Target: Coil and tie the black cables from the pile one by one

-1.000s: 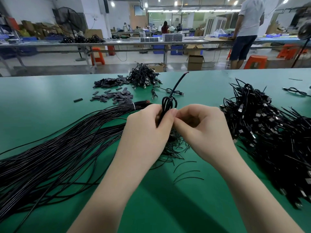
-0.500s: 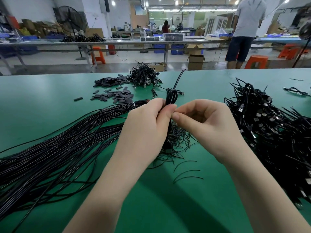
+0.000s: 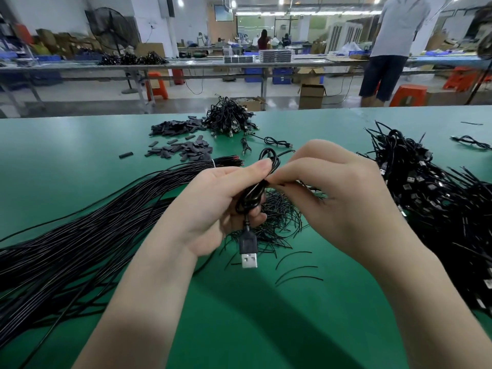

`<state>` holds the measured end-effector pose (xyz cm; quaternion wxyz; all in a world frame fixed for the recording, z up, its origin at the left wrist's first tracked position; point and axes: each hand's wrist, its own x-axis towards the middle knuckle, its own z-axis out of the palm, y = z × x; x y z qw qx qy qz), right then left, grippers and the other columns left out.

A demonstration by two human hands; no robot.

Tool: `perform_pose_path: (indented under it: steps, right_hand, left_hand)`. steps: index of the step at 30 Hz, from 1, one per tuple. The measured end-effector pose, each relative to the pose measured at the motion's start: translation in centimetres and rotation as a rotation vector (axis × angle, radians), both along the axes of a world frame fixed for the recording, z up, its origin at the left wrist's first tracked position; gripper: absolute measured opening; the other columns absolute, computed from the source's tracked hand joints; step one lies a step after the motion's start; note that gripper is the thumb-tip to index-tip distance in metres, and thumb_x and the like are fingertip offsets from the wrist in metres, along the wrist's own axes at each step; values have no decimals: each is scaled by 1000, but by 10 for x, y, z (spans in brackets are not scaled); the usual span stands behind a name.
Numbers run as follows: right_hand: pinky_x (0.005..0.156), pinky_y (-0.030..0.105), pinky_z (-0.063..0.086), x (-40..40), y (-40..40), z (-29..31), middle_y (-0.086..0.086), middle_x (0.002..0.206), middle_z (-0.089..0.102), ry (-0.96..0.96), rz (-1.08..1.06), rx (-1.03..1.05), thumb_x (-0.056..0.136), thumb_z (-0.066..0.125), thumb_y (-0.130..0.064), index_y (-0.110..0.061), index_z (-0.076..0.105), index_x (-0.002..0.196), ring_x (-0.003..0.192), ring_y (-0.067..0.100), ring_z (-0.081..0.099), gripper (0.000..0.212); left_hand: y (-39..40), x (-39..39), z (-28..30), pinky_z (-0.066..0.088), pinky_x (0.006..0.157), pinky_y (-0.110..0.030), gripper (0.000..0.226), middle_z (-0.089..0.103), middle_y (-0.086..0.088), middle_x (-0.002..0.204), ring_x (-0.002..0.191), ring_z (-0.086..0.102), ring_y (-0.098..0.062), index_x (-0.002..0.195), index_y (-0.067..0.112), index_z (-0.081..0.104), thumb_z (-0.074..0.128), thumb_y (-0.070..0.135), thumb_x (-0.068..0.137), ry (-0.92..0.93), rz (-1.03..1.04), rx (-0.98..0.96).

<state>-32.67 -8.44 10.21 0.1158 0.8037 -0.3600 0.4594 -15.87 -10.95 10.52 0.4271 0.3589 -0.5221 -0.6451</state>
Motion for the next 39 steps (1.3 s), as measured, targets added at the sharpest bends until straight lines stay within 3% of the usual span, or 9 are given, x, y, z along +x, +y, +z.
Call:
perform_pose_path:
  steps: [4, 8, 12, 17, 20, 24, 28, 32, 39]
  right_hand:
    - [72, 10, 42, -8, 1, 4, 5, 80, 62, -90, 38, 48, 84, 68, -3, -10, 76, 90, 75, 7, 55, 13]
    - [71, 10, 39, -13, 3, 7, 2, 78, 60, -157, 68, 35, 85, 68, -4, -18, 72, 94, 75, 3, 55, 18]
    - [70, 13, 40, -13, 5, 9, 2, 80, 62, -254, 170, 90, 87, 67, -4, -24, 68, 93, 75, 6, 59, 21]
    - [69, 10, 39, -10, 9, 11, -8, 79, 60, -315, 259, 171, 90, 62, -17, -27, 68, 86, 74, 5, 59, 12]
    - [67, 10, 40, -9, 9, 11, -8, 78, 61, -388, 341, 257, 89, 64, -13, -25, 71, 82, 72, 5, 59, 16]
    - [63, 12, 45, -8, 7, 9, -7, 77, 65, -550, 450, 416, 83, 69, -3, -19, 67, 100, 68, 1, 59, 24]
    - [67, 17, 52, -11, 5, 8, -2, 76, 72, -790, 409, 630, 73, 74, -32, -23, 74, 88, 69, 7, 66, 17]
    - [58, 18, 51, -11, 5, 8, 0, 70, 70, -734, 296, 901, 61, 70, -59, -24, 78, 76, 62, 7, 64, 39]
    - [53, 15, 48, -11, 6, 10, -6, 63, 66, -862, 323, 1151, 51, 77, -45, -21, 76, 64, 54, 6, 61, 27]
  left_hand:
    - [0, -1, 0, 54, 48, -20, 16, 63, -1, 59, 46, 59, -7, 63, 16, 74, 79, 32, 63, 100, -66, 48]
    - [2, -2, 2, 54, 51, -19, 23, 70, 3, 67, 50, 62, -5, 69, 19, 79, 78, 38, 57, 153, -185, 100]
    - [1, -5, -2, 52, 49, -19, 19, 68, 9, 72, 53, 62, -5, 78, 23, 79, 81, 39, 69, 251, -311, 165]
    - [2, -6, -4, 51, 47, -21, 33, 67, 6, 74, 55, 62, -9, 82, 23, 75, 92, 33, 56, 409, -461, 220]
    - [3, -5, -3, 54, 53, -23, 37, 66, 4, 73, 56, 62, -9, 83, 23, 75, 93, 34, 53, 386, -427, 160]
    - [4, -3, -2, 55, 62, -24, 34, 69, 2, 77, 66, 65, -10, 81, 22, 74, 93, 30, 54, 386, -399, 103]
    - [9, 0, 4, 54, 59, -21, 20, 71, 2, 74, 64, 66, -7, 75, 21, 77, 85, 24, 57, 333, -283, 24]
    - [11, -1, 5, 53, 67, -18, 14, 72, 6, 77, 72, 67, -6, 75, 25, 76, 79, 27, 62, 135, -165, -156]
    - [10, 0, 1, 50, 74, -14, 20, 74, 9, 85, 83, 68, -3, 84, 33, 77, 75, 33, 64, -8, -48, -419]
